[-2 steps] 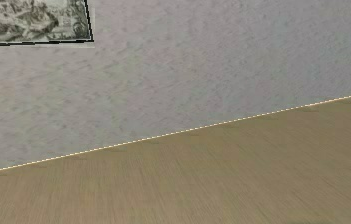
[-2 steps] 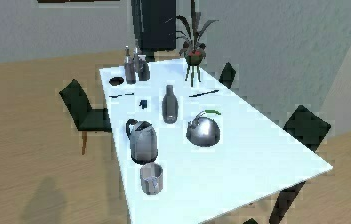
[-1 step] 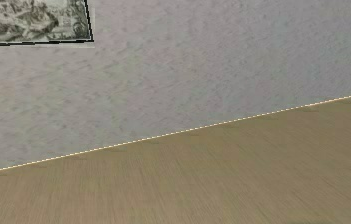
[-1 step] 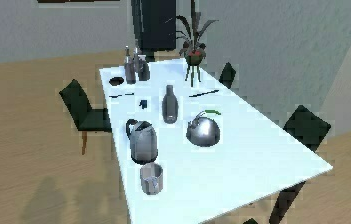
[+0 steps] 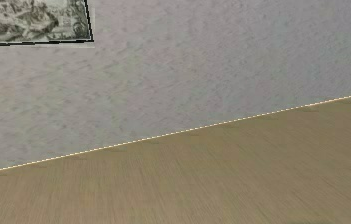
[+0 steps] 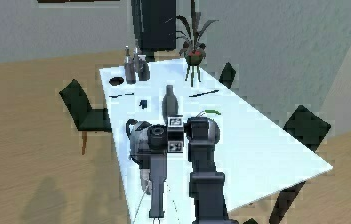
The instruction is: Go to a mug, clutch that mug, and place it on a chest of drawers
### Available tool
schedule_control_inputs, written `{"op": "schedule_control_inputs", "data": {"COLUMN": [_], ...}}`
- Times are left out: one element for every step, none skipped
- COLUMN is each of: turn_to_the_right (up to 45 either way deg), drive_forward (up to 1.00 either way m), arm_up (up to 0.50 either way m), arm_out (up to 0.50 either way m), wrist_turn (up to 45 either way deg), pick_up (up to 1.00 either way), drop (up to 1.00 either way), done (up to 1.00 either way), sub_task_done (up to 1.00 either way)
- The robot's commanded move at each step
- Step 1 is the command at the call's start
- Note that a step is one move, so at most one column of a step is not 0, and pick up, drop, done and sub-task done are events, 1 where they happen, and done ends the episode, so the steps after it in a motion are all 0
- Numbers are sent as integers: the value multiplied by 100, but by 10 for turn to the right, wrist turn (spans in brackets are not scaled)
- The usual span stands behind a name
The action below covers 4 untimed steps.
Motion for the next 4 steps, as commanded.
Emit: {"op": "schedule_control_inputs", "data": {"turn_to_the_right": [0, 0, 0, 0], "drive_forward": [0, 0, 0, 0], "arm_up": [0, 0, 0, 0], "arm_out": [0, 0, 0, 0], "wrist_turn": [450, 450, 450, 300], "pick_up": [0, 0, 0, 0], "drop": [0, 0, 0, 0], "done": [0, 0, 0, 0], "sub_task_done": [0, 0, 0, 0]}}
